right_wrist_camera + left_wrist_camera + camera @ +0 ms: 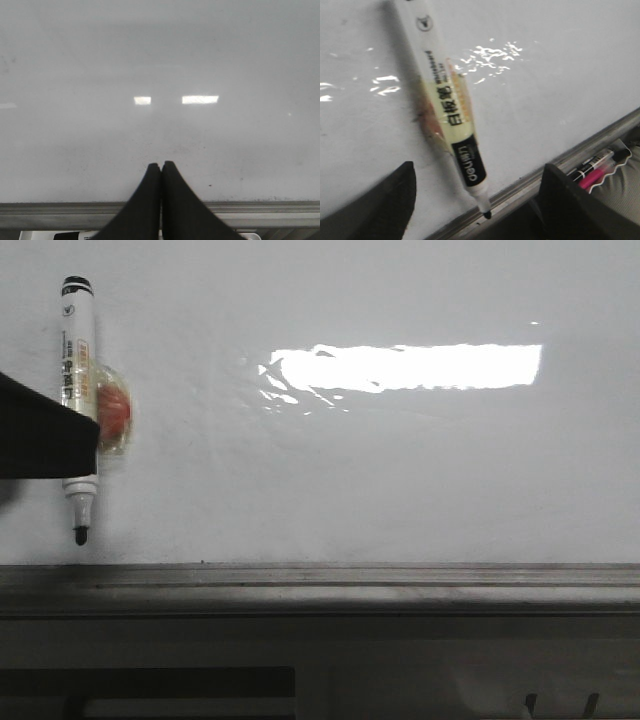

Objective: Write number 6 on whiteboard

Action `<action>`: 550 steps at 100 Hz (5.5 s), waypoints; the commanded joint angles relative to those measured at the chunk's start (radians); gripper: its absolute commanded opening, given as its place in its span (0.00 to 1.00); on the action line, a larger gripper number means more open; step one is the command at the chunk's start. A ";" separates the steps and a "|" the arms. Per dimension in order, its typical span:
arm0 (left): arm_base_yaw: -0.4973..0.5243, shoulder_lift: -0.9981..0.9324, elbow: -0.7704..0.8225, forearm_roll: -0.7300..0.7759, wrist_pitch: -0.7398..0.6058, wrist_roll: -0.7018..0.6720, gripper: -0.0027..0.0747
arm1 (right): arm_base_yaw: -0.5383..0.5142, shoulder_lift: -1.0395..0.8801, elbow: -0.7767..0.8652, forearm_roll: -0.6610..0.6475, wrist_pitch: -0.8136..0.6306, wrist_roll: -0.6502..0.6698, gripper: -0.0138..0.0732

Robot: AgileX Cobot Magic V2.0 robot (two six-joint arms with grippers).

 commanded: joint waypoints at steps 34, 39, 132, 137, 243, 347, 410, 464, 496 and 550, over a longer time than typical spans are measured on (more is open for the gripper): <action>-0.025 0.093 -0.028 -0.035 -0.204 0.001 0.65 | -0.006 0.016 -0.038 -0.002 -0.081 -0.008 0.09; -0.025 0.109 -0.028 -0.047 -0.205 0.001 0.65 | -0.006 0.016 -0.038 -0.002 -0.081 -0.008 0.09; -0.025 0.231 -0.028 -0.164 -0.242 0.001 0.01 | 0.016 0.016 -0.040 0.008 -0.081 -0.008 0.09; -0.025 0.223 -0.028 -0.145 -0.235 0.001 0.01 | 0.036 0.016 -0.045 0.008 -0.079 -0.021 0.09; -0.136 0.078 -0.032 0.552 -0.138 0.001 0.01 | 0.884 0.608 -0.458 0.215 -0.187 -0.306 0.56; -0.139 0.078 -0.032 0.554 -0.138 0.001 0.01 | 0.987 0.992 -0.738 0.304 -0.178 -0.306 0.37; -0.139 0.050 -0.032 0.503 -0.146 -0.005 0.57 | 0.981 0.984 -0.738 0.304 -0.200 -0.306 0.08; -0.082 -0.308 -0.032 0.328 -0.121 -0.005 0.55 | 0.847 0.821 -0.738 0.304 -0.159 -0.294 0.08; 0.079 -0.308 -0.032 0.304 -0.192 -0.005 0.53 | 0.772 0.825 -0.748 0.306 -0.256 -0.294 0.08; 0.115 -0.308 -0.032 0.297 -0.191 -0.005 0.53 | 0.784 1.004 -0.766 0.384 -0.099 -0.293 0.08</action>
